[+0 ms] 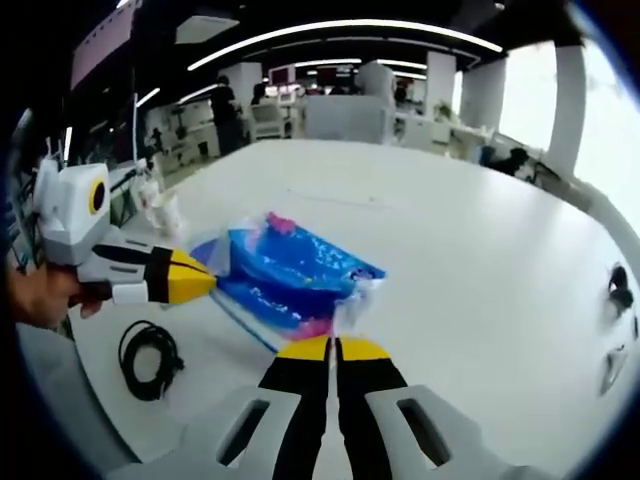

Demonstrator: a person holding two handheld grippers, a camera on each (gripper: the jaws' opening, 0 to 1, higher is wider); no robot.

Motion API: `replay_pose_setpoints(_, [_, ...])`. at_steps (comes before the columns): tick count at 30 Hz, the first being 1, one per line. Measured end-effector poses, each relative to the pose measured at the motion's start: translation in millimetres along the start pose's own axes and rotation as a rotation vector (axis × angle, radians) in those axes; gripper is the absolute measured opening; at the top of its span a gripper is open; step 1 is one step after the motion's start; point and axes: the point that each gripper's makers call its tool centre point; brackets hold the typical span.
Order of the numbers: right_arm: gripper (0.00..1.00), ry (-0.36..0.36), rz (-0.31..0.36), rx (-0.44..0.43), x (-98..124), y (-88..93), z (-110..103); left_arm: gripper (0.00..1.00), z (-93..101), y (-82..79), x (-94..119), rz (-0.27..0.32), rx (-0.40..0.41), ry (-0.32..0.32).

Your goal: Arrange the tabletop items into an orderly group along one side of the table until the central work area is clear of visible clutter.

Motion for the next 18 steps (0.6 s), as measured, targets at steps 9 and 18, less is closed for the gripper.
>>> replay_pose_setpoints(9, [0.0,-0.001,-0.006,0.019,-15,-7.3,13,0.0,-2.7,0.4,-18,-0.013,0.018,0.0])
replay_pose_setpoints(18, [0.0,-0.006,-0.013,0.028,-33,-9.6,20,0.0,-8.5,3.3,-29,-0.025,0.033,-0.005])
Point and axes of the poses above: the point that each gripper's makers call its tool centre point, and the gripper's own axes: x roughly backward along the fingers, z roughly to its right, y roughly out of its underside, and after that the axes turned 8 degrees about -z, right-handed
